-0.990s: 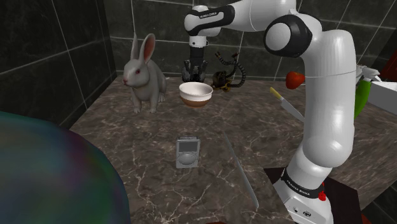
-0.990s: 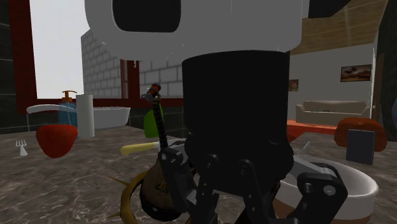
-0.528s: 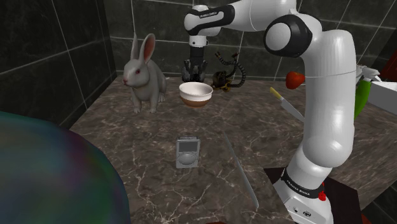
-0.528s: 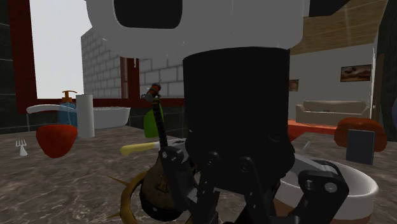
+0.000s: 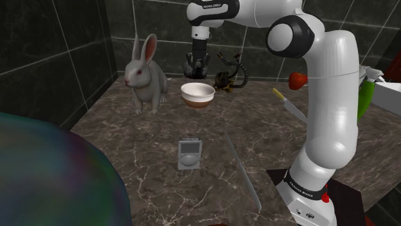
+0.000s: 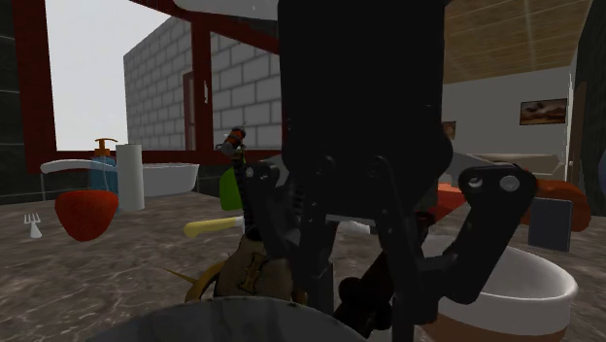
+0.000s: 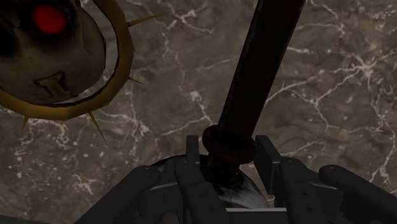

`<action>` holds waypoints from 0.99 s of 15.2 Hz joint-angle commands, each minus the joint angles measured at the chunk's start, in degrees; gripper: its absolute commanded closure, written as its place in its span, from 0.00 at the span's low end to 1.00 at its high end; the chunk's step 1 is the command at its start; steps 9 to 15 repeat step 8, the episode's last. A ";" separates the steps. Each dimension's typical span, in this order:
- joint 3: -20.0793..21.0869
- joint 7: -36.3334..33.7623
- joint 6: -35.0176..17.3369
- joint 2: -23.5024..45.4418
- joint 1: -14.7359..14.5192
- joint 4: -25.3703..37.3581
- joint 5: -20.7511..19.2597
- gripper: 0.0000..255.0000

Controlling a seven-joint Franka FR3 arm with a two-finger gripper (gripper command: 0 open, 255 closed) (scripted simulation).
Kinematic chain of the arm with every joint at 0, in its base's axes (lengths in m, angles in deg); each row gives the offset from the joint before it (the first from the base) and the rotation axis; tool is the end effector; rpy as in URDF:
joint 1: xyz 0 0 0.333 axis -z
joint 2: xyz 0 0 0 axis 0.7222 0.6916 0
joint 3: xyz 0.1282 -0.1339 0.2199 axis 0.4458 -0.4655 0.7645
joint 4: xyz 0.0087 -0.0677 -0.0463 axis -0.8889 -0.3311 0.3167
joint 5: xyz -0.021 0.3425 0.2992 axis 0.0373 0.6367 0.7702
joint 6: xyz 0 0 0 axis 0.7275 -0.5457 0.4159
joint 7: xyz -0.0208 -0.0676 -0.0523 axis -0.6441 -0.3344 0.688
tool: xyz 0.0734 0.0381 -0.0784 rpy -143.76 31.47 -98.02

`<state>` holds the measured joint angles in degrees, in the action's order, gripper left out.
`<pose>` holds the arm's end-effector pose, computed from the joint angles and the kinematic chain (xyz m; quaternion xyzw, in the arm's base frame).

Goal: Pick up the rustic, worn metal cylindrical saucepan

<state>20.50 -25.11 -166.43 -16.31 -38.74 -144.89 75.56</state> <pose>0.7047 -0.1785 0.4764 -0.9602 0.2778 0.0261 0.0128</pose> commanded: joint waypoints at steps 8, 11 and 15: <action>-0.01 -0.20 6.62 1.58 0.48 8.23 0.20 1.00; -0.01 -0.20 6.62 1.58 0.48 8.23 0.20 1.00; -0.01 -0.20 6.62 1.58 0.48 8.23 0.20 1.00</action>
